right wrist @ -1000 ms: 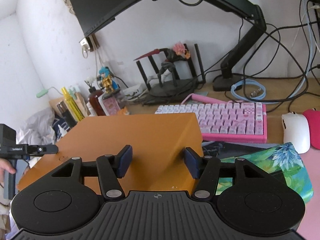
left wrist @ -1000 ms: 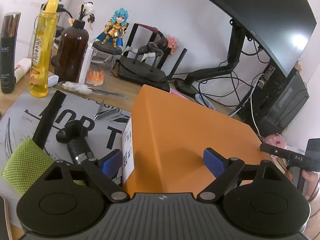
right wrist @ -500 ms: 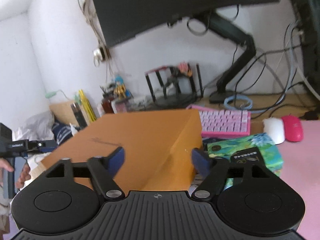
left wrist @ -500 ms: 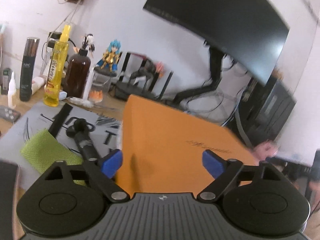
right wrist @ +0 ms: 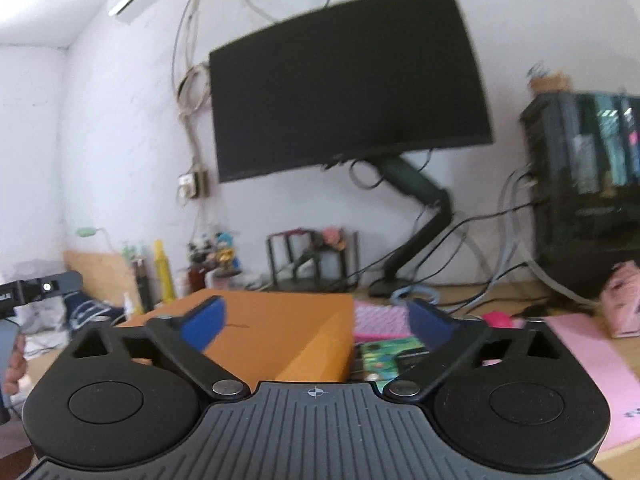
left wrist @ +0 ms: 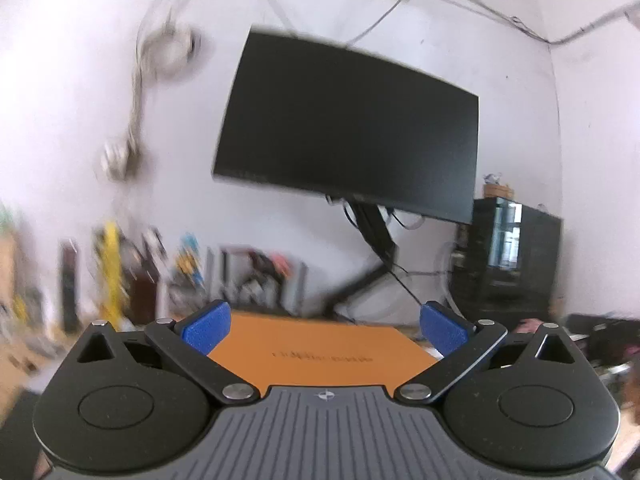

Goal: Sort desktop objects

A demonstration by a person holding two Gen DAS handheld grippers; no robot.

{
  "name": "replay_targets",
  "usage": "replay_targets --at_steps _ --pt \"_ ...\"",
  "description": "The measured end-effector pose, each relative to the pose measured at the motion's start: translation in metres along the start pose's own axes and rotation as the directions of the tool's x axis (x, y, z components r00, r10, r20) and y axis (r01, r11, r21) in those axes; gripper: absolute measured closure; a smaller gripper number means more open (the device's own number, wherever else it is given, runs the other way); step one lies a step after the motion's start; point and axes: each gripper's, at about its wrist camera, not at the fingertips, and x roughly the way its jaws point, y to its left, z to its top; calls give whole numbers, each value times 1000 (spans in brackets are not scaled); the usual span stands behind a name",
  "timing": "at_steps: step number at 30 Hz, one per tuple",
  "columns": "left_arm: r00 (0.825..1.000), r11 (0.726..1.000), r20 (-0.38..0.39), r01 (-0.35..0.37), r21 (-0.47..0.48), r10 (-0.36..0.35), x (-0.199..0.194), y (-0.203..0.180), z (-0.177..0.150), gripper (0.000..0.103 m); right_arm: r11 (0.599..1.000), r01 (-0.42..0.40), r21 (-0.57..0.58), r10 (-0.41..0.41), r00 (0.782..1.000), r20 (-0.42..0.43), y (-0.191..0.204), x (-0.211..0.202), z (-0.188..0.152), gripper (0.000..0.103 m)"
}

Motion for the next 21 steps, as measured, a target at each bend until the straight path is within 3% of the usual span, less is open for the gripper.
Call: replay_targets --at_steps 9,15,21 --pt "1000 1000 -1 15 0 -15 -11 -35 -26 0 997 76 21 -78 993 85 -11 -48 -24 0" --pt "999 998 -41 27 -64 -30 -14 -34 -33 0 994 108 -1 -108 994 32 -14 -49 -47 0" --pt "994 1000 -108 -28 13 29 -13 -40 -38 0 994 105 36 -106 993 43 -15 -55 -53 0"
